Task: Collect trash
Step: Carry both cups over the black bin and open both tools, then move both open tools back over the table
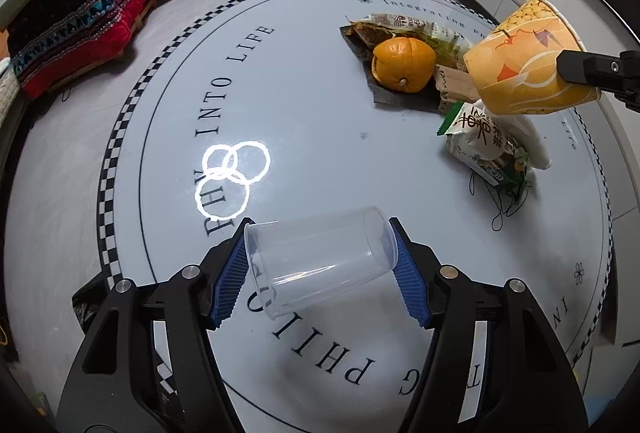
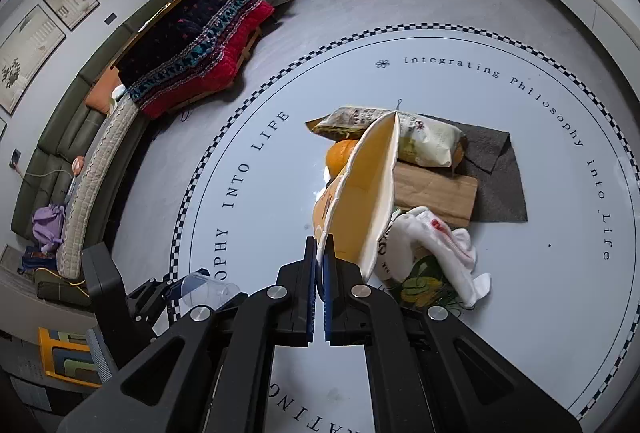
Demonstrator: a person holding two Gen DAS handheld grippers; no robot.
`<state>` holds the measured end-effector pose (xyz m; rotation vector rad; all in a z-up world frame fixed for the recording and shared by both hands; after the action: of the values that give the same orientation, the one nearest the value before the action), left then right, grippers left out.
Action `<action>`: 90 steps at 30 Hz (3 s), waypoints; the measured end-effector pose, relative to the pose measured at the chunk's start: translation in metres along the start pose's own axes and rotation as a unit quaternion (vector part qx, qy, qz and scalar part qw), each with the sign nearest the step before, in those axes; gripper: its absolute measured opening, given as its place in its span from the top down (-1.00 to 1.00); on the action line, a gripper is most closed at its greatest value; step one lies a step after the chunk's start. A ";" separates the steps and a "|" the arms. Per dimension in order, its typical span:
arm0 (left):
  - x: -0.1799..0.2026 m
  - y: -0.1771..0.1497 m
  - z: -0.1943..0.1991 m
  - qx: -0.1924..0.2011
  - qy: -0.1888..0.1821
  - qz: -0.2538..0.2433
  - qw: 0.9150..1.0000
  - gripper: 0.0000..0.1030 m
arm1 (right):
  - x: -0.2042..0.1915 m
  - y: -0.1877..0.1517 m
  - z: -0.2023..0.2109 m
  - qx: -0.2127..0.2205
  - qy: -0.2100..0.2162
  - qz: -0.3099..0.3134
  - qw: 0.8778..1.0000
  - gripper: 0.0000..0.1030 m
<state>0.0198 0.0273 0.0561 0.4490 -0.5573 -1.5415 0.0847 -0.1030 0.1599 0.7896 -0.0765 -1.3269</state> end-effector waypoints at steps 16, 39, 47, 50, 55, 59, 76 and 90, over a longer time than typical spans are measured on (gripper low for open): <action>-0.088 -0.050 0.070 0.044 0.036 0.054 0.997 -0.25 | -0.122 -0.058 -0.018 -0.047 0.045 0.100 0.993 0.93; -0.218 -0.180 0.121 0.033 0.115 0.167 0.979 -0.25 | -0.304 -0.170 -0.072 -0.145 0.116 0.256 0.948 0.93; -0.257 -0.221 0.118 -0.003 0.142 0.206 0.968 -0.88 | -0.346 -0.202 -0.120 -0.214 0.100 0.271 0.933 -0.12; -0.267 -0.229 0.121 -0.003 0.143 0.223 0.964 -0.88 | -0.351 -0.203 -0.121 -0.207 0.101 0.270 0.935 -0.29; -0.275 -0.238 0.126 -0.001 0.141 0.235 0.962 -0.88 | -0.348 -0.204 -0.114 -0.198 0.103 0.273 0.936 -0.29; -0.272 -0.238 0.126 0.000 0.140 0.230 0.963 -0.88 | -0.344 -0.204 -0.109 -0.195 0.103 0.274 0.936 -0.29; -0.207 -0.179 0.120 0.014 0.113 0.158 0.981 -0.88 | -0.280 -0.161 -0.070 -0.145 0.103 0.226 0.958 -0.29; -0.094 -0.093 0.089 0.019 0.050 0.049 0.997 -0.88 | -0.152 -0.097 -0.029 -0.094 0.042 0.157 0.982 -0.29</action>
<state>-0.1033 0.1287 0.0669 0.5177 -0.5242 -1.4084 -0.0248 0.0419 0.1425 0.6416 -0.0071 -0.9852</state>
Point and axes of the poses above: each gripper's, at about its wrist camera, not at the fingertips, and z roughly against the way its jaws point, x to its right, y to its top, the point moved 2 cm from there along -z, roughly the way its jaws point, and after that the axes turned 9 degrees about x, right-handed, at the moved point
